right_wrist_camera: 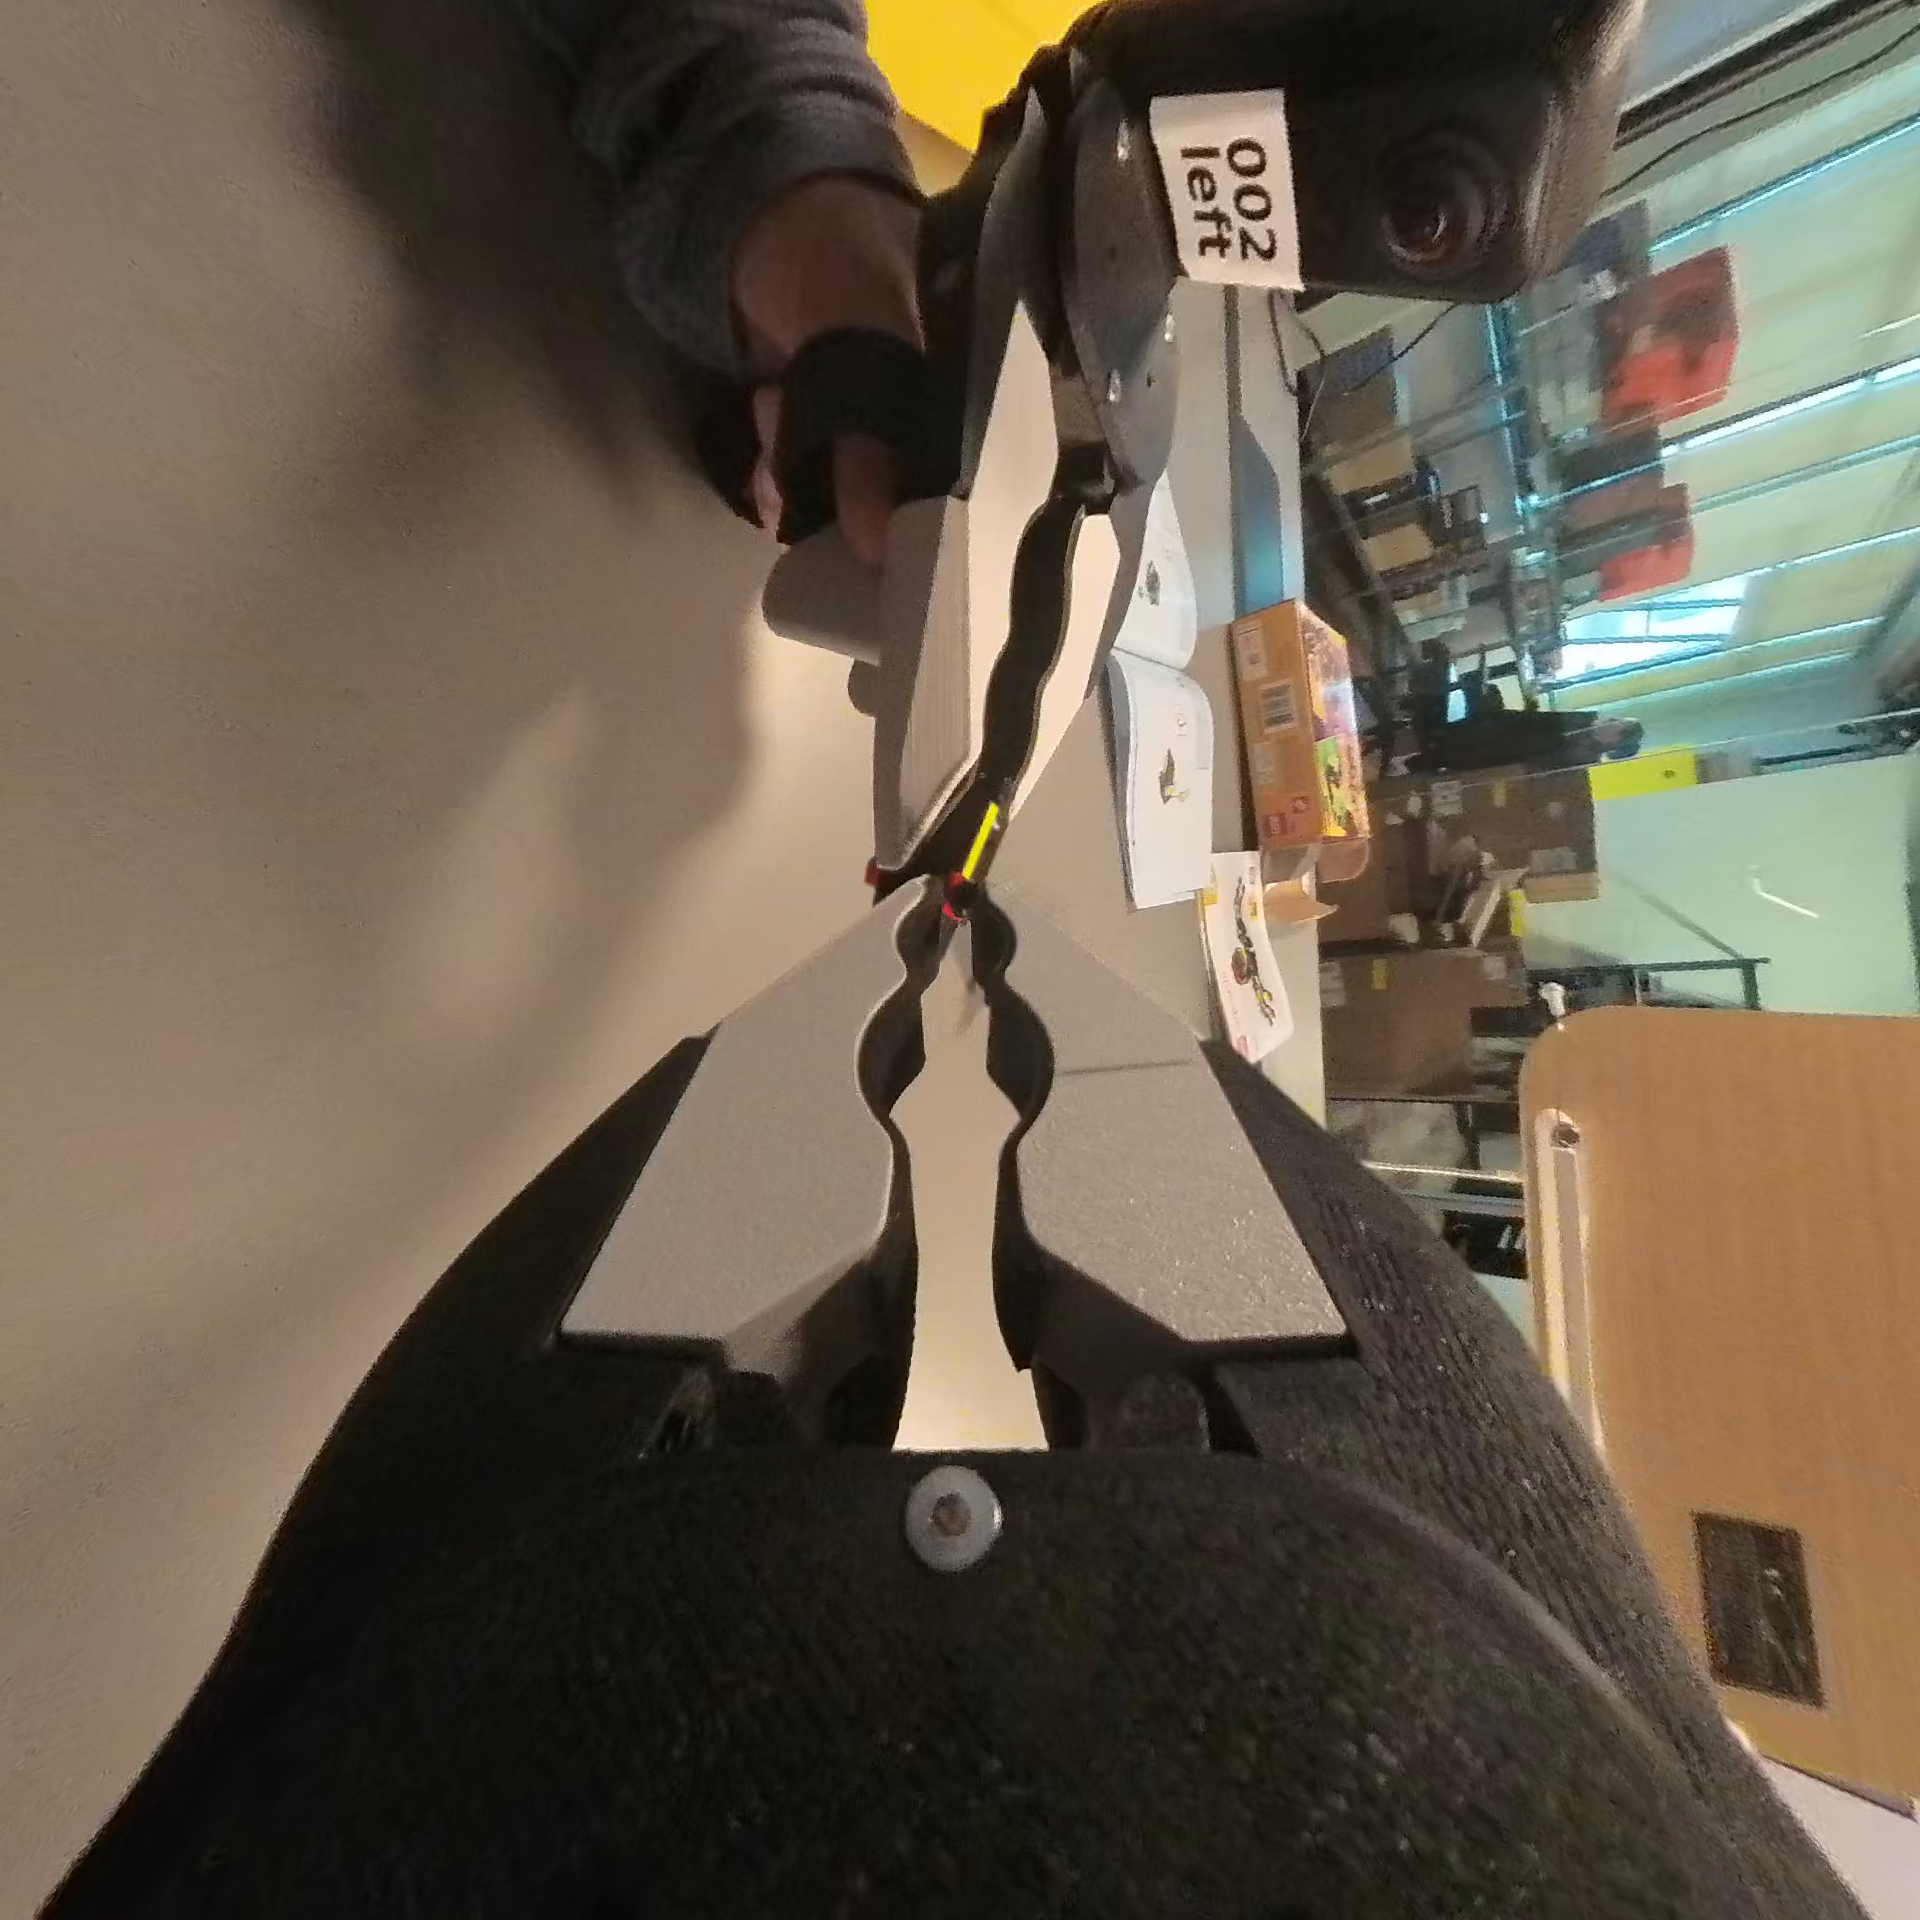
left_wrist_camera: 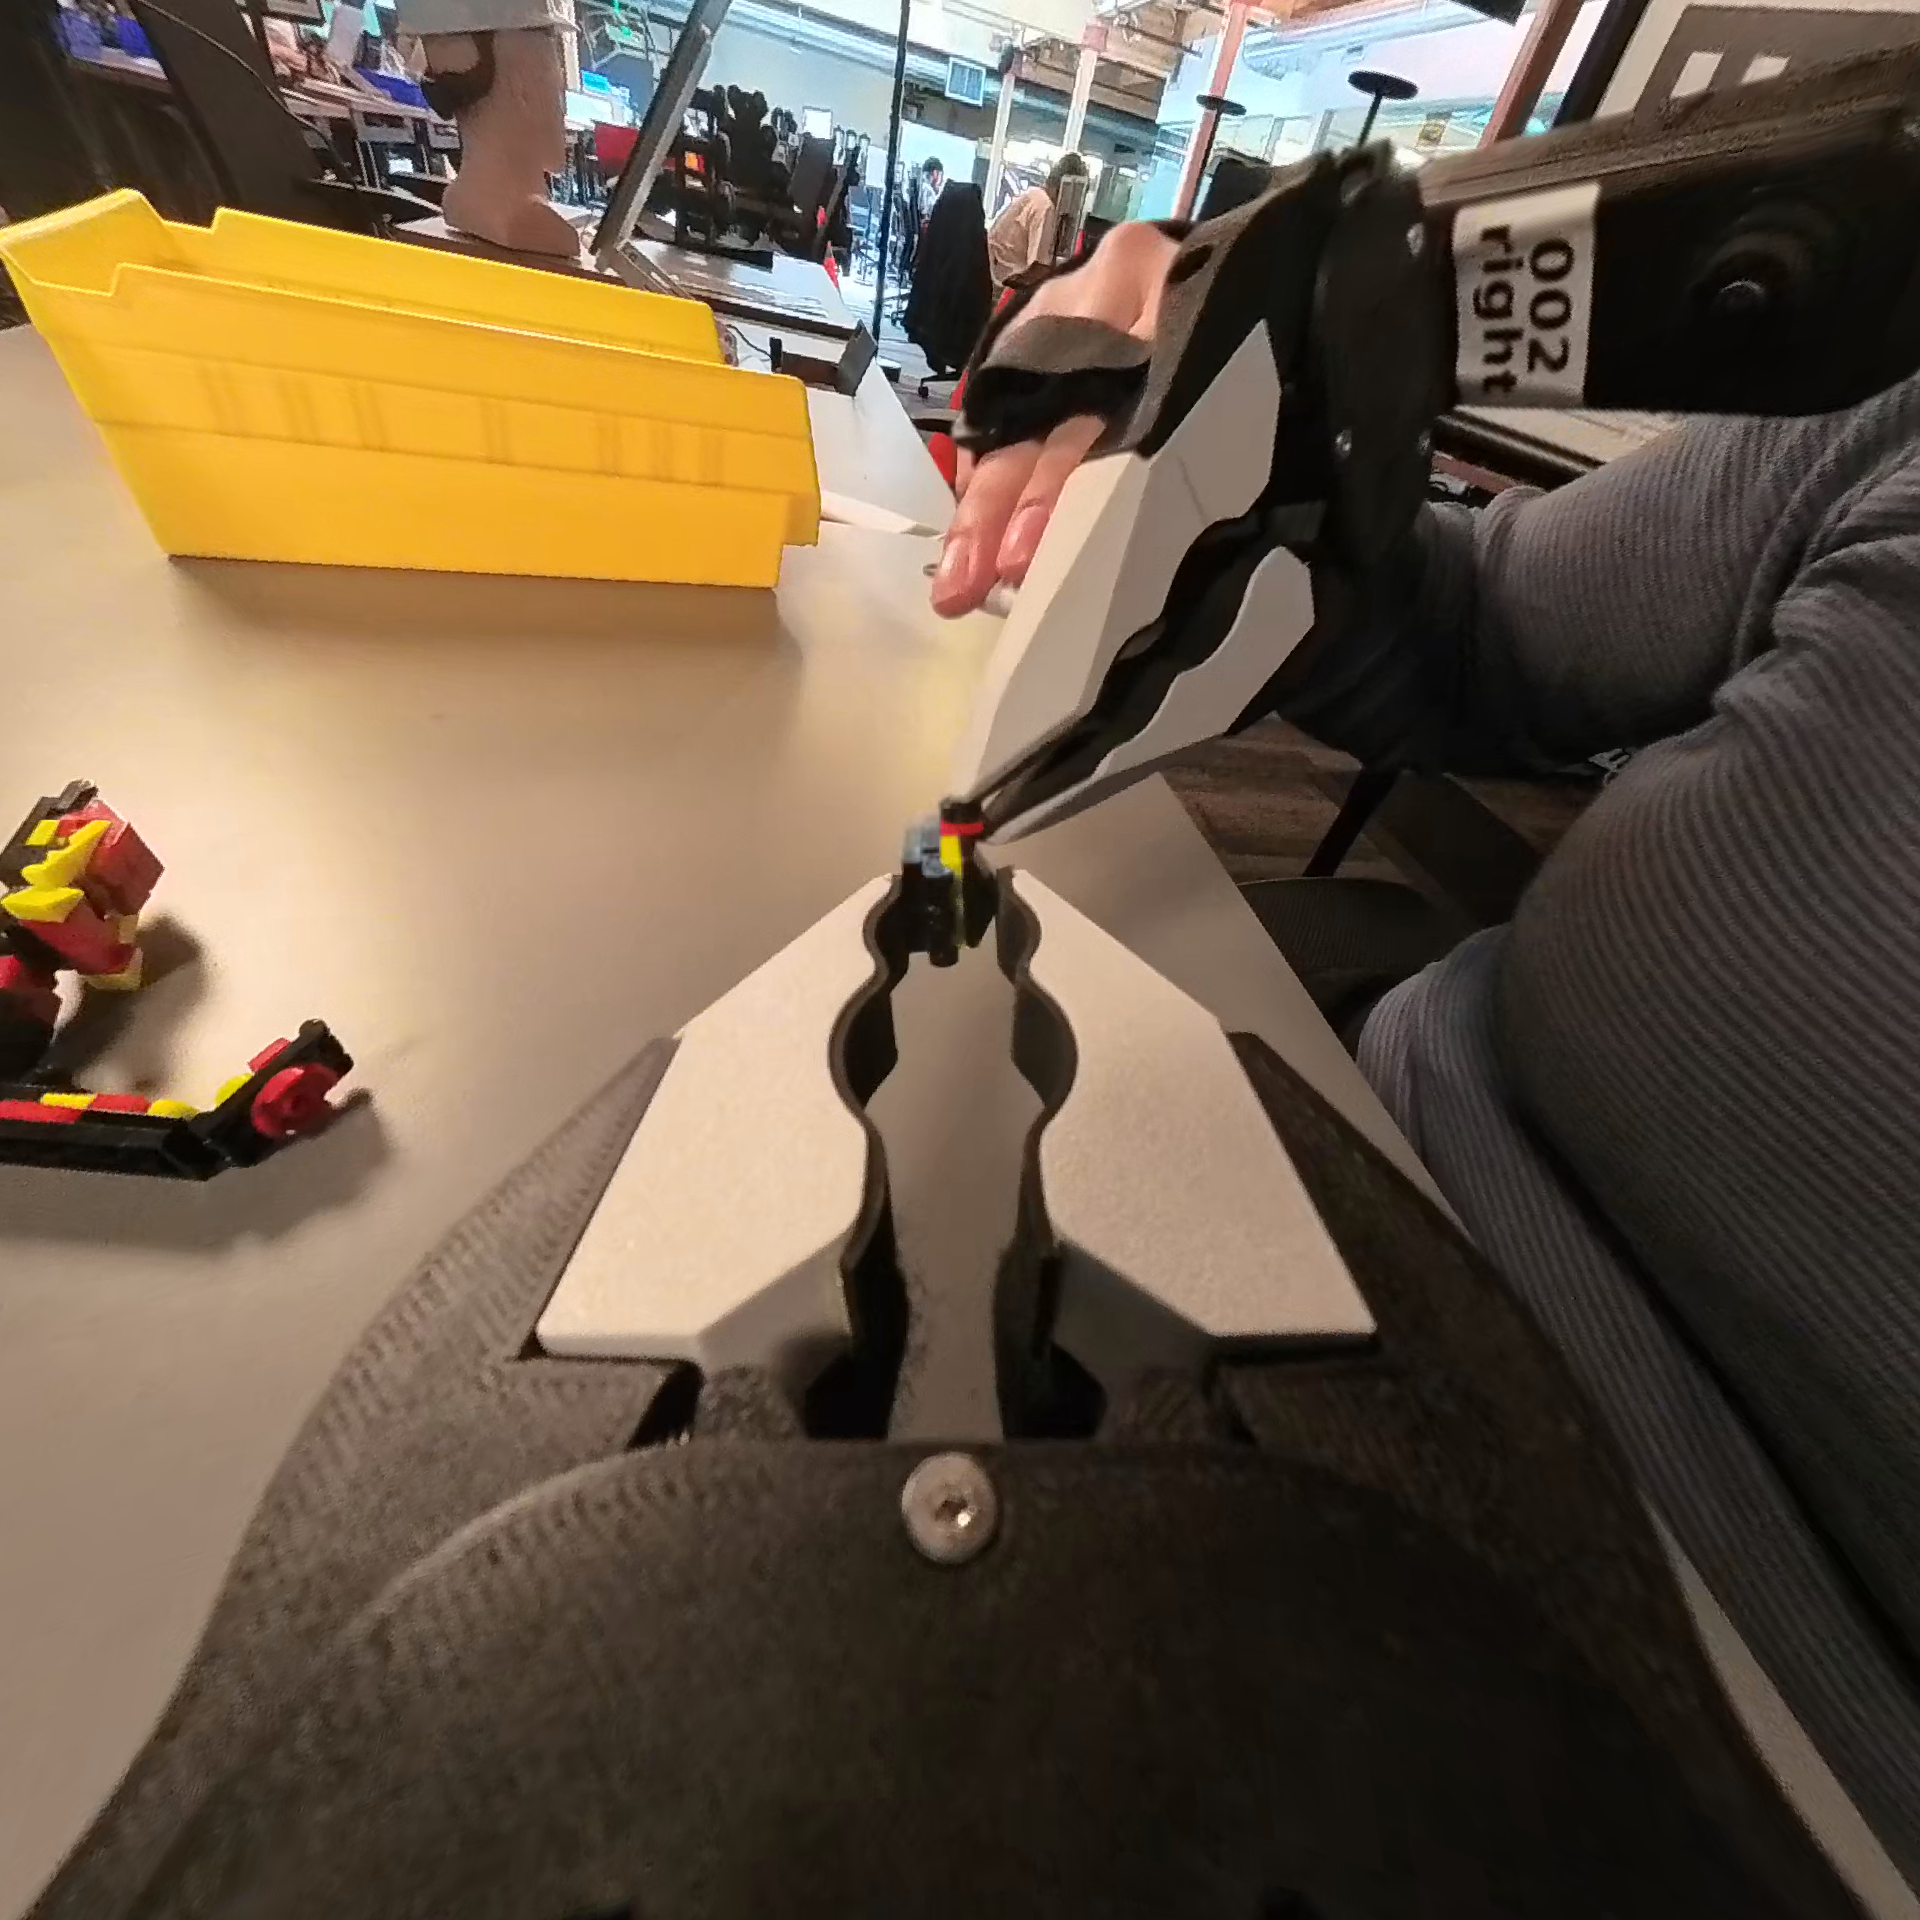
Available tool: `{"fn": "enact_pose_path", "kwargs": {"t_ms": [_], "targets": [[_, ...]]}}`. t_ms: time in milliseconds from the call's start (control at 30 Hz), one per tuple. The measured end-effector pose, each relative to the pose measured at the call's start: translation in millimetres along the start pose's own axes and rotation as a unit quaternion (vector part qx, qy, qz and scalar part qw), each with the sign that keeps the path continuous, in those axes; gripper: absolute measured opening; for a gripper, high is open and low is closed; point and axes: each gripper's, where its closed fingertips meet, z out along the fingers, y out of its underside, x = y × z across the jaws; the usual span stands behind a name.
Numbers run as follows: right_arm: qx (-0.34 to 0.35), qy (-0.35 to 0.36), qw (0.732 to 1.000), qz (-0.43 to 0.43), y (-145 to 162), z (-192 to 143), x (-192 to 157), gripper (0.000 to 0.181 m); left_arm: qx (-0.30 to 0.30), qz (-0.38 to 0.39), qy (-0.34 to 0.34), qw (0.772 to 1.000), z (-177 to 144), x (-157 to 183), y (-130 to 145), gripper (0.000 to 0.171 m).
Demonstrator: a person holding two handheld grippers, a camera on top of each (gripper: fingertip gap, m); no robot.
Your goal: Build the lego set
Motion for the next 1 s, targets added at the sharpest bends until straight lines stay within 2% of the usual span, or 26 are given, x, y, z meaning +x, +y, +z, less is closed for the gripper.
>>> {"fn": "enact_pose_path", "kwargs": {"t_ms": [200,667,733,933,1000], "targets": [[0.004,-0.012,1.000,0.013,-0.2,0.2,0.6,0.002,0.005,-0.006,0.005,1.000,-0.5,0.7,-1.1,0.015],[0.020,0.031,0.999,0.017,-4.6,-0.4,11.6,0.002,0.043,-0.029,0.011,0.999,-5.0,-1.1,-11.4,0.015],[0.022,0.032,0.999,0.021,-5.1,0.0,11.7,0.007,0.051,-0.038,0.012,0.998,-6.0,-2.1,-13.2,0.015],[0.033,0.051,0.998,0.022,-7.8,-0.6,16.0,0.043,0.087,-0.084,0.033,0.992,-12.9,-4.6,-22.8,0.015],[0.028,0.065,0.997,0.007,-7.6,1.9,17.3,0.046,0.102,-0.109,0.053,0.987,-14.5,-3.2,-26.3,0.015]]}}
